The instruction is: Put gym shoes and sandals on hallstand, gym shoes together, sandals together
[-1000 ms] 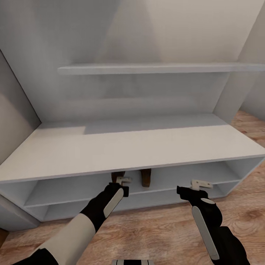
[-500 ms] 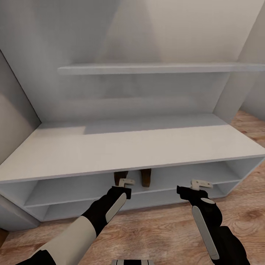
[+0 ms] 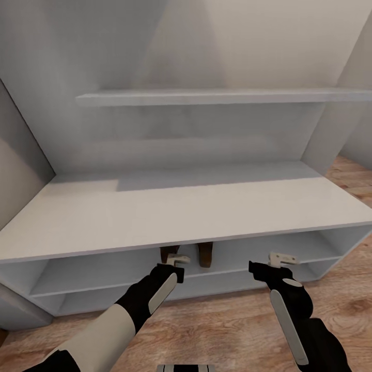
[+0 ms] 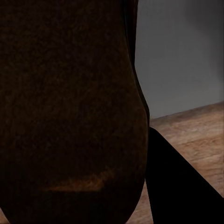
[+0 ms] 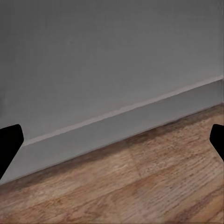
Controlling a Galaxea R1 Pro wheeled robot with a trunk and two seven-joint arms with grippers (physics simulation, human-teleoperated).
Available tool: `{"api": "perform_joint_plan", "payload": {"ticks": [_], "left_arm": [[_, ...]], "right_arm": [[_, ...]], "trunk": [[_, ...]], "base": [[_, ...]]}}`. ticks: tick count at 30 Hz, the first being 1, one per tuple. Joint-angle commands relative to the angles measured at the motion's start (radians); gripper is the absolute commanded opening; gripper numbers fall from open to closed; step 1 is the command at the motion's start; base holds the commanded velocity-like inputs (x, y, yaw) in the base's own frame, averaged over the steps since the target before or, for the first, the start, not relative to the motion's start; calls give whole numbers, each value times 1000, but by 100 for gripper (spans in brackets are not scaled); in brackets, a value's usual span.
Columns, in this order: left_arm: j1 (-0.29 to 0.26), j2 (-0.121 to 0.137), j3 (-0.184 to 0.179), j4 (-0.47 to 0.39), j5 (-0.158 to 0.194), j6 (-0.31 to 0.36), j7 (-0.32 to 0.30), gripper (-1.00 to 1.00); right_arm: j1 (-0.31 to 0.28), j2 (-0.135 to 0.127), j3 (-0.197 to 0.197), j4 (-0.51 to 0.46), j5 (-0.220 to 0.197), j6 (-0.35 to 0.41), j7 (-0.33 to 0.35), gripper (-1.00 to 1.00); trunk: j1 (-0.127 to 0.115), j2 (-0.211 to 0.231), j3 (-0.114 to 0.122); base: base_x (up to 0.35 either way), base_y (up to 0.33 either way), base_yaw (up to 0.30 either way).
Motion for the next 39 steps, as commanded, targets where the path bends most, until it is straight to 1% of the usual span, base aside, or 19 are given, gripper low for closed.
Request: {"api": "perform_joint_plan", "payload": {"ticks": [1, 4, 6, 8, 10, 11, 14, 15, 16, 18, 19, 22, 23, 25, 30, 39], "left_arm": [[0, 0, 0, 1, -3, 1, -2, -100], [0, -1, 0, 2, -3, 1, -3, -100], [0, -1, 0, 2, -3, 1, -3, -100], [0, -1, 0, 2, -2, 1, -3, -100], [0, -1, 0, 2, -2, 1, -4, -100], [0, -1, 0, 2, -2, 1, -4, -100], [0, -1, 0, 2, -3, 1, -4, -100], [0, -1, 0, 2, -3, 1, -4, -100], [0, -1, 0, 2, -2, 1, -4, -100], [0, -1, 0, 2, -2, 1, -5, -100], [0, -1, 0, 2, -2, 1, -5, -100], [0, -1, 0, 2, -2, 1, -6, -100], [0, -1, 0, 2, -2, 1, -9, -100], [0, -1, 0, 2, -2, 1, -13, -100], [0, -1, 0, 2, -3, 1, -17, -100], [0, -1, 0, 3, -3, 0, -18, -100]], "right_arm": [[5, 0, -1, 0, 0, -4, 0, 100], [23, 1, -1, 0, 0, -13, 0, 100], [47, 1, -1, 0, 0, -49, 1, 100], [71, 1, -1, 0, 0, -96, 1, 100], [124, -1, -2, 0, 0, -211, 6, 100], [144, -4, -2, 0, 0, -251, 13, 100], [165, -12, -2, 0, 0, -288, 26, 100], [174, -20, -3, 0, 0, -303, 33, 100], [184, -35, -4, 0, 0, -313, 39, 100], [198, -56, -5, 1, -1, -319, 44, 100], [218, -90, -5, 1, -4, -323, 49, 100], [246, -140, -5, 1, -7, -327, 64, 100], [263, -164, -5, 1, -8, -329, 90, 100], [281, -184, -6, 1, -9, -331, 139, 100], [299, -201, -7, 2, -9, -334, 189, 100], [302, -199, -5, 2, -9, -337, 198, 100]], "trunk": [[0, 0, 0], [0, 0, 0], [0, 0, 0], [0, 0, 0], [0, 0, 0], [0, 0, 0], [0, 0, 0], [0, 0, 0], [0, 0, 0], [0, 0, 0], [0, 0, 0], [0, 0, 0], [0, 0, 0], [0, 0, 0], [0, 0, 0], [0, 0, 0]], "base": [[15, 0, 0], [9, 0, 0], [4, 0, 0], [2, 0, 0], [1, 0, 0], [0, 0, 0], [0, 0, 0], [0, 0, 0], [0, 0, 0], [0, 0, 0], [0, 0, 0], [0, 0, 0], [35, -11, 0], [115, -59, 0], [101, -60, 0], [14, -8, 0]]}}
